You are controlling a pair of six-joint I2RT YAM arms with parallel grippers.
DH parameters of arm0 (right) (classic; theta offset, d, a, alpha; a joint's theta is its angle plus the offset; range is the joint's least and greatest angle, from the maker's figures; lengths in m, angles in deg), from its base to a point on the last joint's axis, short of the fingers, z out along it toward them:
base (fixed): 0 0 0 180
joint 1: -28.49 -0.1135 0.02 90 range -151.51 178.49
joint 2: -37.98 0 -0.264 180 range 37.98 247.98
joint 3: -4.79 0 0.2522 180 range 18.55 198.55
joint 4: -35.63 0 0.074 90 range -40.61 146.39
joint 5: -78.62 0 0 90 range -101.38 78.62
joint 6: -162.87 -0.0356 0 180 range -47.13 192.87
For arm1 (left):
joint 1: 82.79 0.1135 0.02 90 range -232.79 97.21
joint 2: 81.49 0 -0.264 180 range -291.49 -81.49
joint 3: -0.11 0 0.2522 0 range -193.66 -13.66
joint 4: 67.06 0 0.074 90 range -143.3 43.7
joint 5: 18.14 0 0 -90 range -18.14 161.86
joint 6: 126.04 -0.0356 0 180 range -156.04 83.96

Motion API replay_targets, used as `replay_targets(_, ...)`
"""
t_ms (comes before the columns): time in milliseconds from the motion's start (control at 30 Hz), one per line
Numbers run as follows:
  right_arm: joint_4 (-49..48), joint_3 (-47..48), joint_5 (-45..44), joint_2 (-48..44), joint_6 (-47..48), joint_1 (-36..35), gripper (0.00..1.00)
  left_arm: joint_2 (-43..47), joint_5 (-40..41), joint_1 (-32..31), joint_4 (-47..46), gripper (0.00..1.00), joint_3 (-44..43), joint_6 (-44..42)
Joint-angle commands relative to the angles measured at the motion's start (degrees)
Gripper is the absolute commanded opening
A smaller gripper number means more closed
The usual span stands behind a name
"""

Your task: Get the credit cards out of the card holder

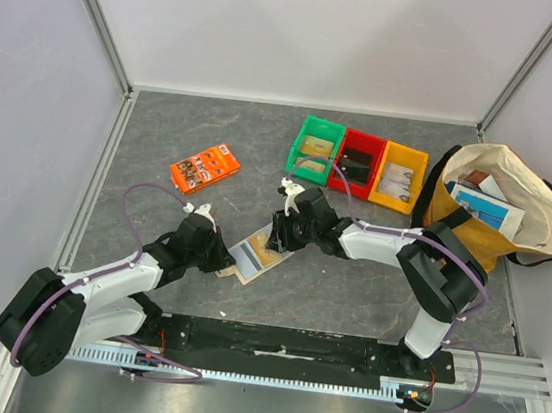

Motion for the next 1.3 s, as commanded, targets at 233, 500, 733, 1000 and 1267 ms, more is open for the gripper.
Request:
replay_targets(233,-4.79,0.92,16.24,2.22,-3.98,-2.03,0.42,-2.46,-1.04,-0.11,-1.44,0.05,-0.14,-2.43)
replay_targets(500,-4.99,4.52,20.83,-1.21,-5.75,-4.92,0.39,-2.29,-1.31,-0.11,-2.41,0.05,0.12,-1.90)
replay_targets(733,0.63,8.13,24.26,-0.33,-2.95,-9.50,0.39,0.78,-0.43,-0.11,-2.76,0.05,1.26,-0.49)
replay_targets(1000,4.07,7.17,19.08,-1.82,0.31,-7.66,0.37,9.91,3.44,-0.11,3.29,0.07,1.97,1.18)
replay_targets(1267,5.73,9.00,12.22,0.80,4.61,1.83,0.34,23.64,10.30,-0.11,11.93,0.12,-1.02,1.53)
